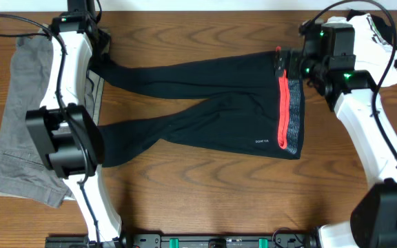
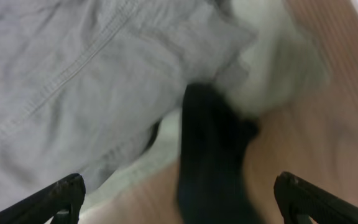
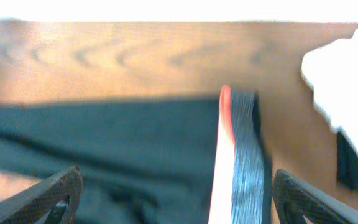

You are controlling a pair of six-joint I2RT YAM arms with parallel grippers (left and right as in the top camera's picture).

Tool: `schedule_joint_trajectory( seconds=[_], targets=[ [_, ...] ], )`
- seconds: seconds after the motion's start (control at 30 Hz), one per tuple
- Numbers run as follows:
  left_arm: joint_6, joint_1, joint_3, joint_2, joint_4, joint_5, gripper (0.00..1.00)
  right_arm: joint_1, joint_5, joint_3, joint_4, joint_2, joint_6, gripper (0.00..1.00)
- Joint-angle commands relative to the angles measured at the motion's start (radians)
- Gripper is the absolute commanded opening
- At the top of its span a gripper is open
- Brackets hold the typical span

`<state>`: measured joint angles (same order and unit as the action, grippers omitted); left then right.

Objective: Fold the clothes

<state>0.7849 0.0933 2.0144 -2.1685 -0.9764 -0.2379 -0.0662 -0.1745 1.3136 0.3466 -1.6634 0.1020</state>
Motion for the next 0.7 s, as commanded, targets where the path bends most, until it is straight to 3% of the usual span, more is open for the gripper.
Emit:
schedule_joint_trajectory(
  seconds=[0.0,0.17,0.43,0.67],
  targets=[
    [-0.185,-0.014,-0.004,0.080,-0.070,0.072,0.98,0.042,0.030,-0.003,-0.053,-0.108,-0.014,0.94],
    [-0.209,-0.020,-0.004,0.090,-0.193,0.074,0.98,0.067,0.029,0.021,-0.122,-0.293,-0.045,0.91],
    [-0.209,-0.021,-0.004,0.089,-0.205,0.073,0.98,0.011,0.195,0.033,-0.224,-0.435,-0.098,0.91],
    [-0.209,-0.021,-0.004,0.089,-0.205,0.073,0.98,-0.014,0.363,0.033,-0.269,-0.493,-0.056,0.76]
  ],
)
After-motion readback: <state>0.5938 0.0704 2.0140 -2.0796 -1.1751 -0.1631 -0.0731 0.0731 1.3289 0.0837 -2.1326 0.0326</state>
